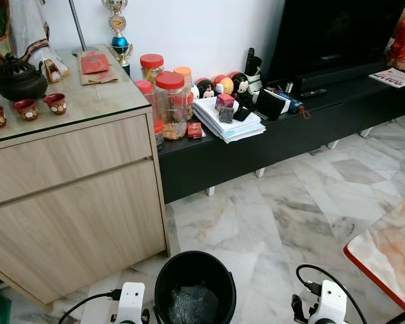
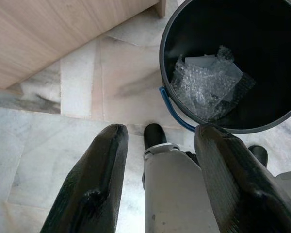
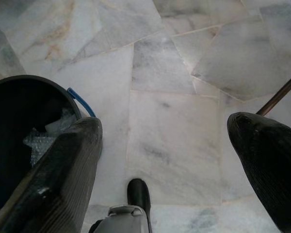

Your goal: Picking trash to rubbish bin

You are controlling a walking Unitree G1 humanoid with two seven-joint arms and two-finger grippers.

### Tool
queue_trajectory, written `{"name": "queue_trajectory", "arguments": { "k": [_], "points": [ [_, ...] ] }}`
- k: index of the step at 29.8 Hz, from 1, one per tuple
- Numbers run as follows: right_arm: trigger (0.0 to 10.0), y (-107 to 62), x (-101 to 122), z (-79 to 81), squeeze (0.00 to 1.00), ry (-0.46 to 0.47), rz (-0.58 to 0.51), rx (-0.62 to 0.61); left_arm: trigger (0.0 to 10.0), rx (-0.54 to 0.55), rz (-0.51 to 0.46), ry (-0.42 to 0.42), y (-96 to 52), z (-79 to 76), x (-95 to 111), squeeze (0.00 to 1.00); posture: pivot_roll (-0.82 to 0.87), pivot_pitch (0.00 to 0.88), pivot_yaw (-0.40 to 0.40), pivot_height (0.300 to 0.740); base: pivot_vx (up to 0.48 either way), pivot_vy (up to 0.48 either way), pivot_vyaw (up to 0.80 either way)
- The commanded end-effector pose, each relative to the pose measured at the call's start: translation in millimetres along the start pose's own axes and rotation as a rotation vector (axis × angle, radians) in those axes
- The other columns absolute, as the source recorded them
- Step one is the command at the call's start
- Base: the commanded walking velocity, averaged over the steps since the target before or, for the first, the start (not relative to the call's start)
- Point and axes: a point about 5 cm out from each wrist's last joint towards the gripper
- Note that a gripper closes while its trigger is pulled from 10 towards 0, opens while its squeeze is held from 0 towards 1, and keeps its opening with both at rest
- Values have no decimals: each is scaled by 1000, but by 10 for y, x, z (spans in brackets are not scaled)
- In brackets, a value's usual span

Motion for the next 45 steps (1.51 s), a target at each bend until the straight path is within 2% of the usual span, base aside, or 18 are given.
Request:
{"name": "queue_trajectory", "arguments": {
  "k": [1,23,45],
  "points": [
    [10000,8,52,-1,0,21,-23,-6,10000,5,-9,-6,2,10,16,0,-63,15,-52,740,0,0,0],
    [10000,9,35,34,0,17,-17,4,10000,-4,-9,-21,1,-5,11,0,-65,37,-47,740,-11,0,0],
    [10000,4,7,25,0,9,-3,5,10000,-14,-2,-27,-4,-39,-6,0,-64,43,-53,740,-314,0,0]
  ]
}}
Point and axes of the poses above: a point about 5 cm out from each wrist's last joint towards the gripper, its own y axis pointing out of the wrist towards the gripper, its own x axis along the axis of the wrist's last joint, z = x × y
